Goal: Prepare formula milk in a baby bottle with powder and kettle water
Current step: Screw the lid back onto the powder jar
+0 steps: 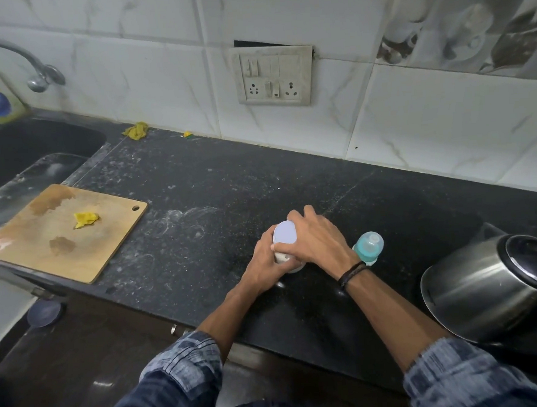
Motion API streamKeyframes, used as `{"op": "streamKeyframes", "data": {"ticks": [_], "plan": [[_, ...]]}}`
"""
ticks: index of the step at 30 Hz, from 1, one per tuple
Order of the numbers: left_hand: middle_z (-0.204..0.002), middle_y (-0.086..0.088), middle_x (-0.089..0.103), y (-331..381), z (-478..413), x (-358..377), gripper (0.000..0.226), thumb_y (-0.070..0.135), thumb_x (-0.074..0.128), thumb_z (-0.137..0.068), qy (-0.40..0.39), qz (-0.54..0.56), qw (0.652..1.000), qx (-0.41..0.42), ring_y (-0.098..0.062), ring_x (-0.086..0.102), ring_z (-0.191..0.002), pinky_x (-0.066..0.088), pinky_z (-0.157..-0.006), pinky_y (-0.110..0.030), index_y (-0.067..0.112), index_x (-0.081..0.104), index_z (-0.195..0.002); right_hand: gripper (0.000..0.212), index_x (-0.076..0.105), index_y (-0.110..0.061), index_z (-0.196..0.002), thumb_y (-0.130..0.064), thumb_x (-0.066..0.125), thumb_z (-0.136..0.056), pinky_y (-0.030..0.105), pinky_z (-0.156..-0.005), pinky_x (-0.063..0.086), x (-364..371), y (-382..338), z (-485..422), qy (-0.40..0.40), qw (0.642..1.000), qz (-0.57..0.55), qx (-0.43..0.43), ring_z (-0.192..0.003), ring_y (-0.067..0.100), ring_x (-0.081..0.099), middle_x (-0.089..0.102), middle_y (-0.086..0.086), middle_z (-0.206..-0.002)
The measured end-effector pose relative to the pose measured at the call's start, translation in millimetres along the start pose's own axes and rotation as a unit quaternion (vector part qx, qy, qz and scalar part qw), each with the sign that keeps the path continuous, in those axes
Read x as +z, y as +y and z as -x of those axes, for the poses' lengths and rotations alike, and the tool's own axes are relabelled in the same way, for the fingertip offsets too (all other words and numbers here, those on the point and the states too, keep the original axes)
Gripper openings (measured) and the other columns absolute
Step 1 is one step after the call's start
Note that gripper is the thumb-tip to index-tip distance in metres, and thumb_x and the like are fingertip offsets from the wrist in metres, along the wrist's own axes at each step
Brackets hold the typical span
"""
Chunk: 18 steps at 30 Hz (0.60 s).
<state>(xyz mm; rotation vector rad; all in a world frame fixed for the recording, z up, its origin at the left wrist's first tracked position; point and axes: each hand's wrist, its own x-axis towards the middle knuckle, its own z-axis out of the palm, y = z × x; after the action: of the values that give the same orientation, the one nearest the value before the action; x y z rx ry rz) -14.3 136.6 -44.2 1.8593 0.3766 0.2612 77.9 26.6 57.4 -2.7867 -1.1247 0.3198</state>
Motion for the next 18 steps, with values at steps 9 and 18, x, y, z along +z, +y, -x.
{"op": "streamKeyframes", "data": {"ticks": [9, 18], "plan": [[-0.137, 0.018, 0.047, -0.9, -0.2, -0.3, 0.085, 0.052, 0.085, -0.069, -0.036, 0.016, 0.999, -0.029, -0.001, 0.052, -0.124, 0.053, -0.099, -0.031, 0.073, 0.026, -0.126, 0.086, 0.041, -0.026, -0.146, -0.078, 0.063, -0.082, 0.042, -0.084, 0.046, -1.0, 5.1, -3.5, -0.008, 0.997, 0.056, -0.043, -0.115, 0.033, 0.057, 0.046, 0.009, -0.133], [-0.139, 0.015, 0.045, -5.5, -5.2, -0.4, 0.091, 0.044, 0.089, -0.07, -0.042, 0.012, 0.999, -0.012, -0.002, 0.054, -0.125, 0.054, -0.102, -0.032, 0.059, 0.026, -0.134, 0.088, 0.038, -0.022, -0.138, -0.088, 0.046, -0.08, 0.039, -0.069, 0.038, 15.7, -1.5, -7.7, 0.043, 0.993, 0.107, 0.003, -0.098, 0.035, 0.069, 0.071, 0.013, -0.111]]}}
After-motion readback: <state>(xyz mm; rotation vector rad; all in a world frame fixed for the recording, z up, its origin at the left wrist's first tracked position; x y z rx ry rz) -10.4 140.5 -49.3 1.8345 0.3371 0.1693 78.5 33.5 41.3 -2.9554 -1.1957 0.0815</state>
